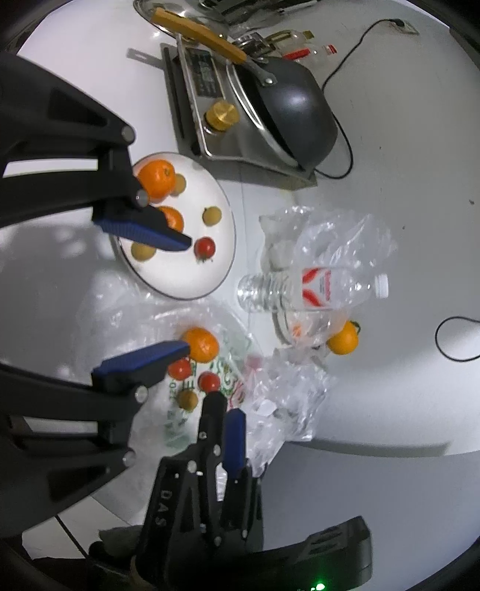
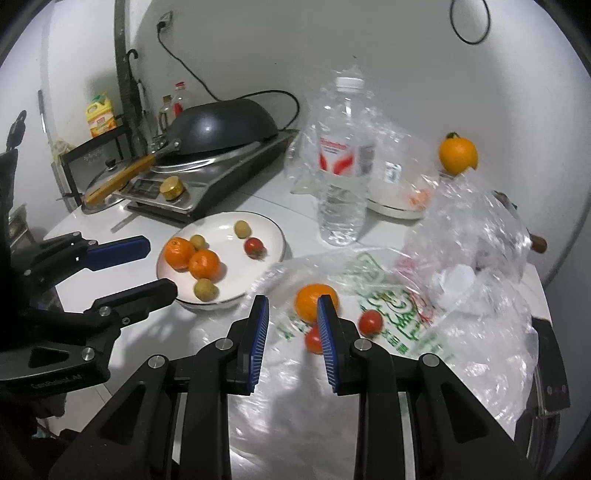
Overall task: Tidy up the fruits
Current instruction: 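Move both open tools back over the fruit bag, then grasp a small yellow fruit with the right tool while the left tool grasps a cherry tomato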
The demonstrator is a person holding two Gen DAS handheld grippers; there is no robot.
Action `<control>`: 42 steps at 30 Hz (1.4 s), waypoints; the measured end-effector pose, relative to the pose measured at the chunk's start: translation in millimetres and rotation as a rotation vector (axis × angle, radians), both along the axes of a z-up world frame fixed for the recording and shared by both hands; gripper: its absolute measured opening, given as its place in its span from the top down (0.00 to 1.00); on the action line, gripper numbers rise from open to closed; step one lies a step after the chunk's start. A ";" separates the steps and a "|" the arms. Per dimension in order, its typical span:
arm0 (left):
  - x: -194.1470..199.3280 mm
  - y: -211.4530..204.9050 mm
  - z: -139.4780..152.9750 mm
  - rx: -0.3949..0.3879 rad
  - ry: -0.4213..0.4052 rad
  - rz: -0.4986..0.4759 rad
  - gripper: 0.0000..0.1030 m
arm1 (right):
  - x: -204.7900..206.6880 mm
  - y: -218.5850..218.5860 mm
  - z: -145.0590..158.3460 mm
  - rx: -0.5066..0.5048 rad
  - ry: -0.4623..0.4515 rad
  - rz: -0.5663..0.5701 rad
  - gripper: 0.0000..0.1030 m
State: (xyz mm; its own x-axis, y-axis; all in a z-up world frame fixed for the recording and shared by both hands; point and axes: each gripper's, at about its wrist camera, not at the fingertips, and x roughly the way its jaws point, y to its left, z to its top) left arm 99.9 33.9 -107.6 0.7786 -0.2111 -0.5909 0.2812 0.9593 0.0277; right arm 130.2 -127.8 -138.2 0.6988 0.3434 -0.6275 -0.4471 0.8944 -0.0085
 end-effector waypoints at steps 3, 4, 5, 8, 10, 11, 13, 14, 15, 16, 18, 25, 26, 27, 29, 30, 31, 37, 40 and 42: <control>0.9 -8.7 0.1 0.008 0.000 -0.004 0.49 | 0.2 -14.5 -3.5 0.010 0.003 -0.020 0.72; 1.5 -11.2 0.1 0.009 0.000 -0.006 0.49 | 0.8 -18.2 -4.1 0.012 0.004 -0.026 0.72; 1.7 -14.3 0.1 0.012 -0.001 -0.009 0.49 | 1.2 -23.3 -5.2 0.015 0.006 -0.033 0.72; 3.1 -21.8 -0.8 0.016 0.000 -0.020 0.49 | 1.6 -35.5 -9.1 0.021 0.011 -0.046 0.72; 3.5 -28.2 -1.3 0.017 0.002 -0.029 0.49 | 2.7 -41.5 -11.0 0.025 0.015 -0.054 0.72; 3.6 -30.3 -1.4 0.018 0.003 -0.033 0.49 | 3.4 -43.7 -11.7 0.028 0.017 -0.056 0.72; 4.2 -36.7 -2.4 0.022 0.008 -0.043 0.50 | 4.7 -49.9 -14.9 0.033 0.023 -0.063 0.72; 4.7 -40.1 -3.0 0.025 0.011 -0.049 0.49 | 5.0 -52.4 -16.1 0.035 0.025 -0.065 0.72; 5.6 -44.0 -4.0 0.029 0.015 -0.055 0.49 | 6.3 -55.8 -17.8 0.038 0.030 -0.067 0.72; 6.5 -47.4 -5.0 0.033 0.019 -0.059 0.49 | 7.3 -57.0 -19.4 0.040 0.033 -0.068 0.72; 8.3 -53.6 -6.9 0.040 0.026 -0.068 0.49 | 9.1 -61.9 -23.6 0.042 0.042 -0.071 0.72; 16.9 -70.3 -15.8 0.063 0.049 -0.083 0.49 | 18.5 -70.1 -37.1 0.058 0.077 -0.065 0.72; 18.8 -72.3 -17.6 0.065 0.054 -0.083 0.50 | 20.4 -70.1 -39.2 0.059 0.083 -0.060 0.72; 20.6 -73.9 -19.4 0.067 0.059 -0.083 0.50 | 22.9 -69.5 -41.4 0.060 0.088 -0.055 0.72; 23.6 -76.7 -22.1 0.071 0.067 -0.083 0.49 | 27.0 -68.3 -46.2 0.059 0.102 -0.043 0.72; 25.3 -77.9 -23.7 0.074 0.071 -0.082 0.50 | 29.2 -67.6 -48.5 0.059 0.107 -0.037 0.72; 27.2 -78.9 -25.3 0.076 0.076 -0.082 0.50 | 31.0 -66.7 -50.5 0.060 0.113 -0.031 0.72; 37.5 -81.7 -34.4 0.084 0.104 -0.076 0.50 | 43.3 -60.2 -61.6 0.055 0.151 0.000 0.72; 42.3 -82.5 -38.5 0.088 0.114 -0.077 0.50 | 48.1 -57.1 -65.7 0.047 0.168 0.016 0.72; 45.7 -83.3 -41.2 0.089 0.122 -0.076 0.50 | 51.5 -55.4 -69.0 0.042 0.179 0.023 0.72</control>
State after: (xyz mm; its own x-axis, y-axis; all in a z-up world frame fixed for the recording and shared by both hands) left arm 145.6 -49.3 -148.8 0.6834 -0.2093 -0.6994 0.3595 0.9303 0.0728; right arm 181.7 -183.3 -207.2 0.5693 0.3864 -0.7256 -0.4584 0.8819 0.1100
